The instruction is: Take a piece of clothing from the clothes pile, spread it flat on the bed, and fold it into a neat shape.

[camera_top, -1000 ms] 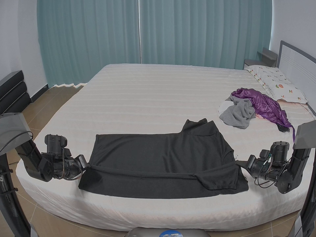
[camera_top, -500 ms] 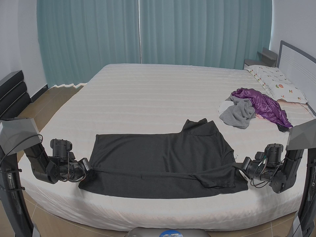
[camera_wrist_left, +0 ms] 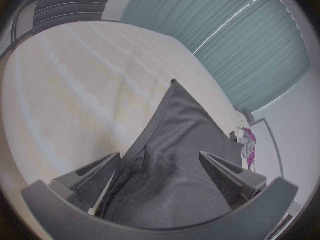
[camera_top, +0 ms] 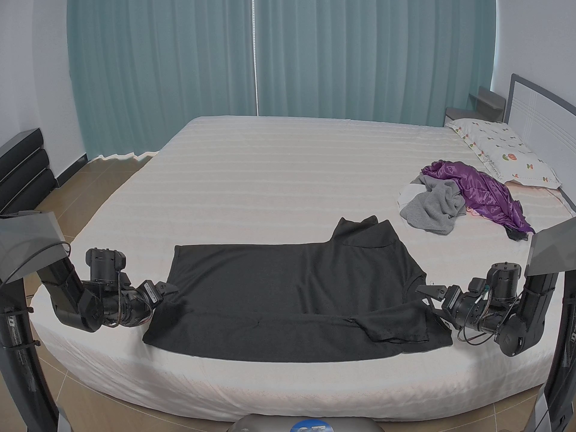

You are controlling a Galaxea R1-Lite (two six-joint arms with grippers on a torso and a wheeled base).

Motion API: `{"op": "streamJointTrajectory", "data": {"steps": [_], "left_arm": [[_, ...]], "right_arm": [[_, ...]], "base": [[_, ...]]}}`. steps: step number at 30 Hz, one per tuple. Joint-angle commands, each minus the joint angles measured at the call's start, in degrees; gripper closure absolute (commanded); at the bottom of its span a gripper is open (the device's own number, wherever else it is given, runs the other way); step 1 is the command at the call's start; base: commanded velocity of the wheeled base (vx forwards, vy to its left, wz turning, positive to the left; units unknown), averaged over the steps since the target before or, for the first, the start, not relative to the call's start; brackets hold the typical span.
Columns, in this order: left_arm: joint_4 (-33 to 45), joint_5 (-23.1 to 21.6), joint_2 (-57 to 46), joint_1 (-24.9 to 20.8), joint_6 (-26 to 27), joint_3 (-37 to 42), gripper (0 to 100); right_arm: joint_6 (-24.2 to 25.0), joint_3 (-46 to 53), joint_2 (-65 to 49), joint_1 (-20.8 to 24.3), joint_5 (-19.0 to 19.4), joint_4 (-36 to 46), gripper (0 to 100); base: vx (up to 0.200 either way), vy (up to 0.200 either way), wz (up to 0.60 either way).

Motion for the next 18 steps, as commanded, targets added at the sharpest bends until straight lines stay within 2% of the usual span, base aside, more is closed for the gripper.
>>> {"op": "streamJointTrajectory", "data": {"steps": [1,4,6,7,10,12,13,14,18], "left_arm": [[-0.02,-0.41,-5.09,1.79,-1.74,0.07,0],[-0.02,-0.5,-6.06,2.4,-2.8,-1.69,0],[0.06,-0.5,-5.62,2.31,-2.89,-2.92,0],[0.59,-0.5,-5.01,2.4,-2.89,-6.61,0],[1.38,-0.41,-2.9,2.23,-2.89,-10.83,0],[4.02,-0.76,0.8,1.7,-2.8,-17.68,0],[4.02,-0.76,0.8,1.7,-2.8,-17.68,0],[5.69,-0.85,4.14,1.26,-2.71,-22.69,0],[7.45,-3.14,9.41,1.08,-2.36,-29.73,0]], "right_arm": [[2.86,3.96,-1.55,-0.1,-0.08,-4.01,0],[7.25,6.95,-1.11,-0.19,-0.26,-8.75,0],[8.48,7.21,-1.11,-0.19,-0.26,-8.84,0],[11.12,7.48,-1.46,-0.19,-0.08,-8.84,0],[13.93,7.48,-1.46,0.07,-0.17,-8.84,0],[17.36,7.56,-1.81,-0.02,0.01,-8.84,0],[17.36,7.56,-1.81,-0.02,0.01,-8.84,0],[18.41,7.56,-1.28,-0.02,0.01,-8.84,0],[18.59,7.83,-1.46,0.07,0.01,-8.84,0]], "base": [[0.0,0.0,0.0],[0.0,0.0,0.0],[0.0,0.0,0.0],[0.0,0.0,0.0],[0.0,0.0,0.0],[0.0,0.0,0.0],[0.0,0.0,0.0],[0.0,0.0,0.0],[0.0,0.0,0.0]]}}
